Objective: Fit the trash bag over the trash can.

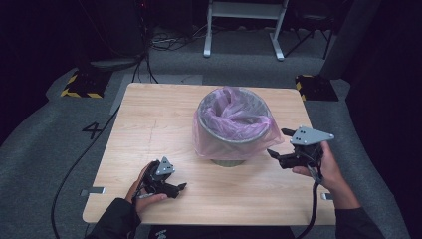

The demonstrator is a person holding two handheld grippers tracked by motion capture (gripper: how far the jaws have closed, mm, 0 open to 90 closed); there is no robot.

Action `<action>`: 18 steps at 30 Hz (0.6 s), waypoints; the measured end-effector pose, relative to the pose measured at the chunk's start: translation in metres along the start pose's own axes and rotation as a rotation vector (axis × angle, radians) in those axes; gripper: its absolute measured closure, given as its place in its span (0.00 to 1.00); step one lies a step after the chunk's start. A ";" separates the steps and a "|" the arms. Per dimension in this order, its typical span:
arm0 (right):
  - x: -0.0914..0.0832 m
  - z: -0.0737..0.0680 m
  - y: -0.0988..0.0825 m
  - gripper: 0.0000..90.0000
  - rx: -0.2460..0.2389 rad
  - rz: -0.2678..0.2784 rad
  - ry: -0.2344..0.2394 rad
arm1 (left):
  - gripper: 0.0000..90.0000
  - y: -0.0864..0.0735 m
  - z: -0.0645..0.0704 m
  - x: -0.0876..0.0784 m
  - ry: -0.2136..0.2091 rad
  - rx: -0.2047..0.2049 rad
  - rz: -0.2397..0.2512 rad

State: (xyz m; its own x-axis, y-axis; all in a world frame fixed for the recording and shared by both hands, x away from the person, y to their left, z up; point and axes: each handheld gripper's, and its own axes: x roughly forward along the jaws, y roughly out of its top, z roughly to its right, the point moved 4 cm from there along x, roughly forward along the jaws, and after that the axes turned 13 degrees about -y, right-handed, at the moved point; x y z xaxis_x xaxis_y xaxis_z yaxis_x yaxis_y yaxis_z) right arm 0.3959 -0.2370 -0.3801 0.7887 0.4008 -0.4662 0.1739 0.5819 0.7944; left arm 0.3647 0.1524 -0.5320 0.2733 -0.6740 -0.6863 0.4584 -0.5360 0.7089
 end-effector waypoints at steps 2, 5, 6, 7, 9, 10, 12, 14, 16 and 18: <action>0.000 -0.003 -0.011 0.21 0.009 -0.014 0.002 | 0.16 0.000 0.000 0.000 0.000 0.000 0.000; 0.004 -0.008 -0.031 0.20 -0.001 -0.057 -0.005 | 0.16 0.000 0.000 0.000 0.000 0.000 0.000; 0.005 -0.010 -0.038 0.20 0.005 -0.069 0.006 | 0.16 0.000 0.000 0.000 0.000 0.000 0.000; 0.006 -0.011 -0.044 0.20 0.007 -0.085 0.007 | 0.16 0.000 0.000 0.000 0.000 0.000 0.000; 0.007 -0.013 -0.055 0.20 0.016 -0.098 0.005 | 0.16 0.000 0.000 0.000 0.000 0.000 0.000; 0.008 -0.014 -0.061 0.20 0.018 -0.110 0.008 | 0.16 0.000 0.000 0.000 0.000 0.000 0.001; 0.010 -0.017 -0.073 0.20 0.010 -0.146 -0.009 | 0.16 0.000 0.000 0.000 0.000 0.000 0.000; 0.013 -0.020 -0.086 0.20 0.015 -0.175 -0.002 | 0.16 0.000 0.000 0.000 0.000 0.001 0.000; 0.016 -0.022 -0.099 0.20 0.008 -0.206 -0.012 | 0.16 0.000 0.000 0.000 -0.002 0.003 0.000; 0.018 -0.023 -0.114 0.21 0.006 -0.238 -0.012 | 0.16 0.000 0.000 0.000 -0.002 0.003 -0.001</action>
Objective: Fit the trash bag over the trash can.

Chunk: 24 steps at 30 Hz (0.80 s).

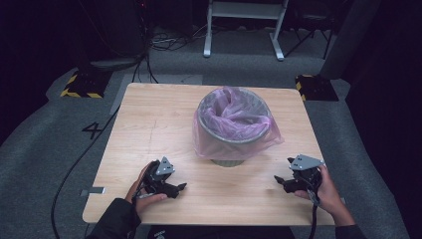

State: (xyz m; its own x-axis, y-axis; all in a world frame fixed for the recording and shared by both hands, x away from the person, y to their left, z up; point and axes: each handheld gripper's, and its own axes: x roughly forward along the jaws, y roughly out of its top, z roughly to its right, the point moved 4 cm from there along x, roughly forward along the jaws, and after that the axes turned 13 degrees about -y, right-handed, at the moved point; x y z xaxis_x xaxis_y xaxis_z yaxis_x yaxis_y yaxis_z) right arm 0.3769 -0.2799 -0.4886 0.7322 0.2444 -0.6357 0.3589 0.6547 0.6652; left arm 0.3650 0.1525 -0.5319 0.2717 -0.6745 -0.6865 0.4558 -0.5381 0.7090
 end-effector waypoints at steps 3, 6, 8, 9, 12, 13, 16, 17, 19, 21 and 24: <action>0.004 -0.001 -0.014 0.21 0.026 -0.027 0.003 | 0.16 0.000 0.000 0.000 -0.001 0.000 0.001; 0.006 -0.002 -0.027 0.20 0.057 -0.031 0.021 | 0.16 0.000 0.000 0.000 -0.002 0.000 0.002; 0.006 -0.003 -0.035 0.20 0.075 -0.026 0.035 | 0.15 0.000 0.000 0.000 -0.002 0.001 0.001; 0.006 -0.004 -0.039 0.19 0.090 -0.028 0.044 | 0.16 0.000 0.000 0.000 -0.002 0.001 0.001; 0.005 -0.003 -0.048 0.19 0.156 -0.007 0.069 | 0.15 0.000 0.000 0.000 -0.001 0.001 0.001; 0.005 -0.002 -0.051 0.18 0.182 -0.004 0.076 | 0.15 0.000 0.000 0.000 -0.002 0.001 0.001; 0.005 -0.001 -0.058 0.17 0.262 0.006 0.078 | 0.15 0.000 0.000 0.000 -0.002 0.001 0.001; 0.004 -0.001 -0.058 0.16 0.265 0.002 0.067 | 0.15 0.000 0.000 0.000 -0.001 0.002 0.001; 0.004 -0.002 -0.059 0.16 0.274 -0.002 0.058 | 0.15 0.000 0.000 0.000 -0.001 0.001 0.001; 0.004 -0.002 -0.059 0.16 0.274 -0.003 0.058 | 0.15 0.000 0.000 0.000 -0.001 0.001 0.001; 0.004 -0.002 -0.059 0.16 0.274 -0.003 0.061 | 0.15 0.000 0.000 0.001 -0.003 -0.002 0.002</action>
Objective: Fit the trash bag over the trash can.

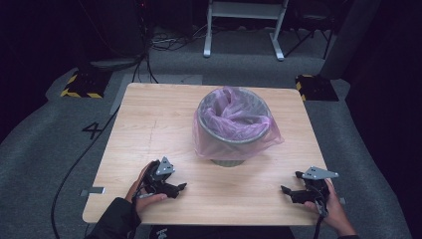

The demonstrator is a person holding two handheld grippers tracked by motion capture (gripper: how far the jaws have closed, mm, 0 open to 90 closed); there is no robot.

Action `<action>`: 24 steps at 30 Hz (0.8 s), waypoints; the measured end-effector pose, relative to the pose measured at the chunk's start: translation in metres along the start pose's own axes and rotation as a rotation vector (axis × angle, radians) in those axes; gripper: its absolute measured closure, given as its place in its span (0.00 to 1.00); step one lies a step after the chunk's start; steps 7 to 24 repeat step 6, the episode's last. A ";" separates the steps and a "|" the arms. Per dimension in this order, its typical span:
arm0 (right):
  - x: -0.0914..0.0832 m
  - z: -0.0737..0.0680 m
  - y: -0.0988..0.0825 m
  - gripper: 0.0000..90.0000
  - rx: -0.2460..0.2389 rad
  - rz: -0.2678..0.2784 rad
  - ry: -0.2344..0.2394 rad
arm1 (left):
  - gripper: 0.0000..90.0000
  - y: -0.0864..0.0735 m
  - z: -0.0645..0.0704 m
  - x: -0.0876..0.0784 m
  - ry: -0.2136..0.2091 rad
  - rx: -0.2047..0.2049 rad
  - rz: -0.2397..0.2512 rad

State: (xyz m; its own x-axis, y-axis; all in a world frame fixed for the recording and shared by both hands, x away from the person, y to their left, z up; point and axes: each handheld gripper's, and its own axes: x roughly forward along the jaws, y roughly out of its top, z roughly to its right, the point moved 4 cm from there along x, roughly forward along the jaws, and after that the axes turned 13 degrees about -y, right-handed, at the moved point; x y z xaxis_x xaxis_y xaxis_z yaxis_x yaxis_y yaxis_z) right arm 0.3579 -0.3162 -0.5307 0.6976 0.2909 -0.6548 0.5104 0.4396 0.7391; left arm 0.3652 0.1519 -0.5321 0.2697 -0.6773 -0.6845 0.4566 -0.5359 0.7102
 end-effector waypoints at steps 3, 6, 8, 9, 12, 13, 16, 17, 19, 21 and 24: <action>0.000 0.000 0.000 0.15 0.001 -0.001 0.000 | 0.15 0.001 0.000 0.001 -0.005 0.005 0.000; 0.000 0.000 0.000 0.15 0.001 -0.001 0.000 | 0.15 0.001 -0.001 0.001 -0.008 0.009 -0.002; 0.000 0.000 0.000 0.15 0.001 -0.001 0.000 | 0.15 0.001 -0.001 0.001 -0.008 0.009 -0.002; 0.000 0.000 0.000 0.15 0.001 -0.001 0.000 | 0.15 0.001 -0.001 0.001 -0.008 0.009 -0.002; 0.000 0.000 0.000 0.15 0.001 -0.001 0.000 | 0.15 0.001 -0.001 0.001 -0.008 0.009 -0.002; 0.000 0.000 0.000 0.15 0.001 -0.001 0.000 | 0.15 0.001 -0.001 0.001 -0.008 0.009 -0.002; 0.000 0.000 0.000 0.15 0.001 -0.001 0.000 | 0.15 0.001 -0.001 0.001 -0.008 0.009 -0.002; 0.000 0.000 0.000 0.15 0.001 -0.001 0.000 | 0.15 0.001 -0.001 0.001 -0.008 0.009 -0.002; 0.000 0.000 0.000 0.15 0.001 -0.001 0.000 | 0.15 0.001 -0.001 0.001 -0.008 0.009 -0.002; 0.000 0.000 0.000 0.15 0.001 -0.001 0.000 | 0.15 0.001 -0.001 0.001 -0.008 0.009 -0.002; 0.000 0.000 0.000 0.15 0.001 -0.001 0.000 | 0.15 0.001 -0.001 0.001 -0.008 0.009 -0.002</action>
